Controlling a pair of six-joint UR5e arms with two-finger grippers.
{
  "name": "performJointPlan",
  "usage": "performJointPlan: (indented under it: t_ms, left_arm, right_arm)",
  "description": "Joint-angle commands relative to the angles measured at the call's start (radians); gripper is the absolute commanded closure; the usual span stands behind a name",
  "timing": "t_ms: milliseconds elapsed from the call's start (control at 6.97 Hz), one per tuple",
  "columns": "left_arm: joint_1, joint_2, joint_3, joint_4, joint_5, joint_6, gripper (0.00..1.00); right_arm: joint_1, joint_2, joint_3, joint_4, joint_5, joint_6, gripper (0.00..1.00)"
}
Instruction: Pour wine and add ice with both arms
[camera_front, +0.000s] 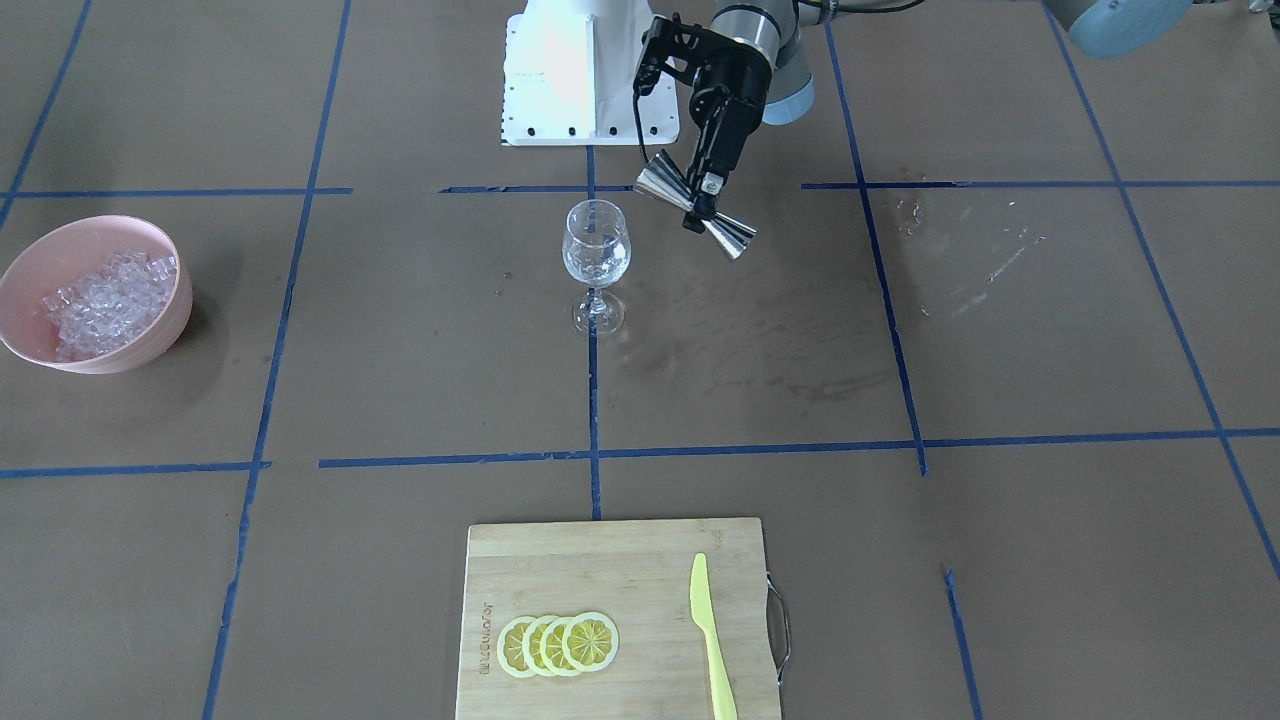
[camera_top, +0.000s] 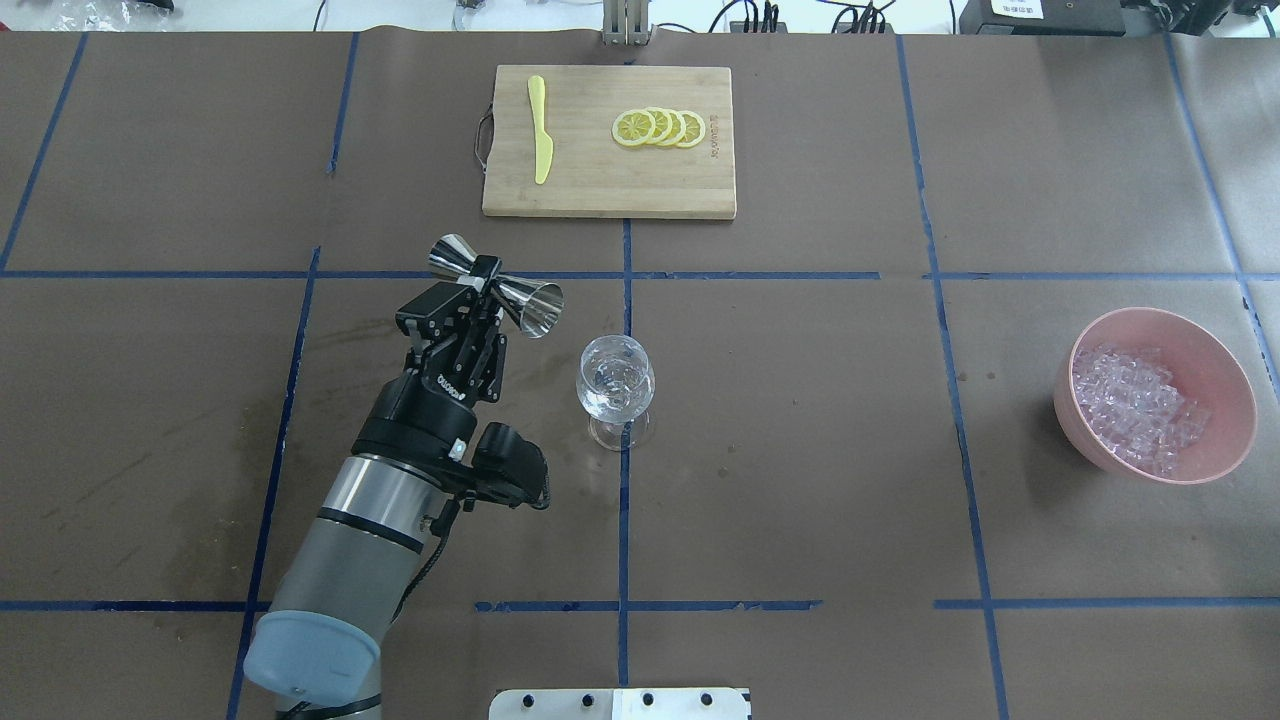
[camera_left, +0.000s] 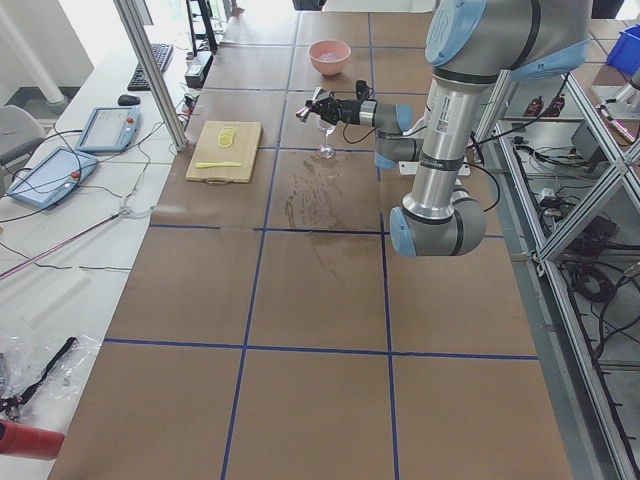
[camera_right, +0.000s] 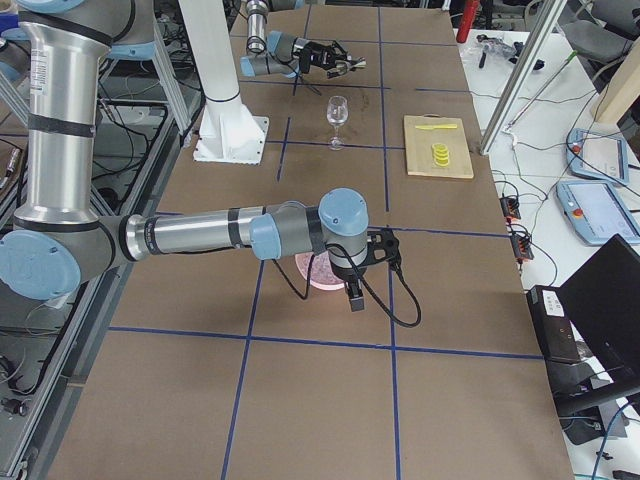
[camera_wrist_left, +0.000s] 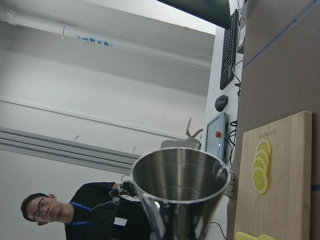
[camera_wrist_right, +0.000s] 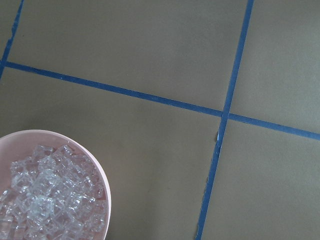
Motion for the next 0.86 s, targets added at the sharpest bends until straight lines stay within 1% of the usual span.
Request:
performJointPlan:
  t_ms: [0,143,287,430,574,717]
  left_arm:
    - [-0.002,0.163,-0.060,-0.115,-0.054,0.000,1.00]
    - [-0.002,0.224,-0.099,-0.150,-0.090,-0.002,1.00]
    - [-0.002,0.292,-0.114,-0.231,-0.104,-0.008,1.00]
    - [-0.002,0.419,-0.116,-0.369,-0.154,-0.046,1.00]
    - [-0.002,0.531,-0.116,-0.479,-0.202,-0.107,1.00]
    - [-0.002,0.621,-0.113,-0.555,-0.236,-0.208,1.00]
  right_arm:
    - [0.001,-0.001,-0.001,0.005,0.000,0.000,0.00]
    - [0.001,-0.001,-0.001,0.005,0.000,0.000,0.00]
    - [0.001,-0.001,-0.003,0.005,0.000,0.000,0.00]
    - [0.001,-0.001,-0.003,0.005,0.000,0.000,0.00]
    - [0.001,-0.003,-0.003,0.005,0.000,0.000,0.00]
    - [0.001,-0.003,-0.003,0.005,0.000,0.000,0.00]
